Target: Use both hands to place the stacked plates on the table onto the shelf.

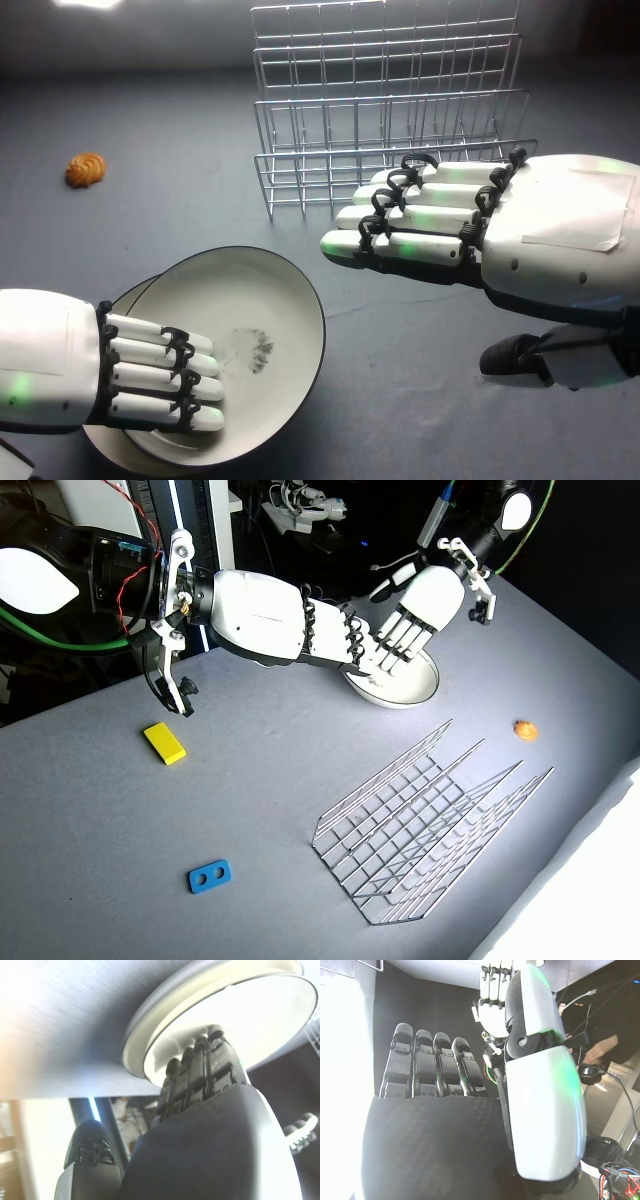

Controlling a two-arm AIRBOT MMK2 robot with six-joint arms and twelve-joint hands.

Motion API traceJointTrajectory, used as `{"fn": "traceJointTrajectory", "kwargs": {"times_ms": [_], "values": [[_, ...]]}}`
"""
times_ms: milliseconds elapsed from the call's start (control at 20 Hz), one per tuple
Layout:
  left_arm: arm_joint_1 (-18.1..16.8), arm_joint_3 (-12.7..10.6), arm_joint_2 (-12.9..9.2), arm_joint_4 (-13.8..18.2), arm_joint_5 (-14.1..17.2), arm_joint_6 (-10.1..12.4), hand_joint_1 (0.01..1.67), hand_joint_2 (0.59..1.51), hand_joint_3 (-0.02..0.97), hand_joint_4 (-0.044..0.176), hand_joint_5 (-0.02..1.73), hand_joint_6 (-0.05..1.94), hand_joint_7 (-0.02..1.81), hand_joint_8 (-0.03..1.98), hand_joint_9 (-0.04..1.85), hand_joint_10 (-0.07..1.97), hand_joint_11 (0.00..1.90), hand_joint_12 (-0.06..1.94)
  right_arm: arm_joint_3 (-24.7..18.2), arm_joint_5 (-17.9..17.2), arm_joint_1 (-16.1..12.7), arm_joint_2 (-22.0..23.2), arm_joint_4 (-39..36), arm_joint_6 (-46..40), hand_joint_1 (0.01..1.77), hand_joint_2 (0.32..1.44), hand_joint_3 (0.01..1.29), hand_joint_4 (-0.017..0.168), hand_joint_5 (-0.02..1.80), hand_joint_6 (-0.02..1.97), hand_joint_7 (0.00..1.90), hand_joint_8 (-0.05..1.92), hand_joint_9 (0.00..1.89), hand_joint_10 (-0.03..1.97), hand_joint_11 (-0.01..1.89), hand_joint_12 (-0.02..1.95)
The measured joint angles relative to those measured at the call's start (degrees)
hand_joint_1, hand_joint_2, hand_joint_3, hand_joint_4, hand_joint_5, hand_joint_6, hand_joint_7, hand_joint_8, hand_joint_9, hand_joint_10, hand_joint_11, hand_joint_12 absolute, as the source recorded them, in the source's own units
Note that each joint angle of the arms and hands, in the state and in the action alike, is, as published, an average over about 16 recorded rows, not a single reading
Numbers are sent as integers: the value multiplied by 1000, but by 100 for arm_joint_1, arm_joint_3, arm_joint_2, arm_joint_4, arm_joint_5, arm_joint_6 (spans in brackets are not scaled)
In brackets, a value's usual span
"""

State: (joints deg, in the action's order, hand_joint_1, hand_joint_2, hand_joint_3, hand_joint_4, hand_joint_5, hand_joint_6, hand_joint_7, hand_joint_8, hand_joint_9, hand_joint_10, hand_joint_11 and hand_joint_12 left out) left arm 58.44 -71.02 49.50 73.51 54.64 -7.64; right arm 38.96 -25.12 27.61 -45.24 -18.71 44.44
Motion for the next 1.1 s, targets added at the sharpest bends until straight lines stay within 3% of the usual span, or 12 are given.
{"fn": "traceJointTrajectory", "kwargs": {"times_ms": [300,600,800,1100], "values": [[-36,243,60,-464,-207,13,17,1165,22,1,22,-1,13,8,11,8,14,6,0,9,-48,-49,-28,265,1203,1023,16,-1,16,19,17,10,21,4,13,130],[-87,234,26,-676,-223,18,16,1160,22,1,22,0,18,12,19,9,14,8,0,45,-124,-150,-84,576,1207,1020,15,2,16,19,17,9,21,4,13,131],[-113,49,-54,-553,-79,19,16,1162,22,1,22,0,18,12,21,6,13,8,0,74,-161,-216,-120,705,1214,1019,15,3,18,20,17,8,20,4,13,135],[-83,-294,-199,-119,219,19,16,1155,21,3,22,0,16,12,21,6,13,8,0,96,-135,-267,-160,714,1218,1016,15,3,20,20,17,8,20,4,13,132]]}}
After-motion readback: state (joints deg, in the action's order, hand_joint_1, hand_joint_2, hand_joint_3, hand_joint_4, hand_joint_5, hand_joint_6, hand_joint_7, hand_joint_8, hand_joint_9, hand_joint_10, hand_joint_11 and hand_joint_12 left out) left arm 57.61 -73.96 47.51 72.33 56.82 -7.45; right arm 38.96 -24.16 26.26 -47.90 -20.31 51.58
